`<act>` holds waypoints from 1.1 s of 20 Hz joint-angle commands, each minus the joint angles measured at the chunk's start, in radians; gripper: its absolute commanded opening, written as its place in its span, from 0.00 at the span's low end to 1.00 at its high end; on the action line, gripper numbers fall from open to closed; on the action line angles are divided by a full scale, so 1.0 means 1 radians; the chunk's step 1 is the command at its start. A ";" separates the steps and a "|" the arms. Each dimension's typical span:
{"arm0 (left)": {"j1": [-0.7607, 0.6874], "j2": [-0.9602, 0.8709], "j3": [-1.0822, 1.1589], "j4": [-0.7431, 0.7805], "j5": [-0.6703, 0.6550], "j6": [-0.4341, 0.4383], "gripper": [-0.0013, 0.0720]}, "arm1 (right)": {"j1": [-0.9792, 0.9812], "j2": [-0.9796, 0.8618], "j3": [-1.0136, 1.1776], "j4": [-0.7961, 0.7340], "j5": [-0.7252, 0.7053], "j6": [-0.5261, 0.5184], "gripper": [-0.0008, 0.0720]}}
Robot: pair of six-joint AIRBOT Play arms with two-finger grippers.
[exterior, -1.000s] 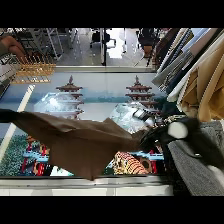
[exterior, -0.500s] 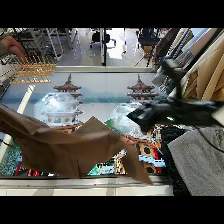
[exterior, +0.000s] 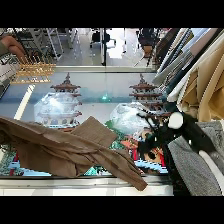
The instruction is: Fold the clothes and pants, and hang the long-sleeved shirts on hangers.
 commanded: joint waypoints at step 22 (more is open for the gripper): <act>0.124 0.105 0.002 -0.824 0.048 -0.008 0.03 | 0.311 0.404 0.220 -0.656 -0.116 0.196 0.04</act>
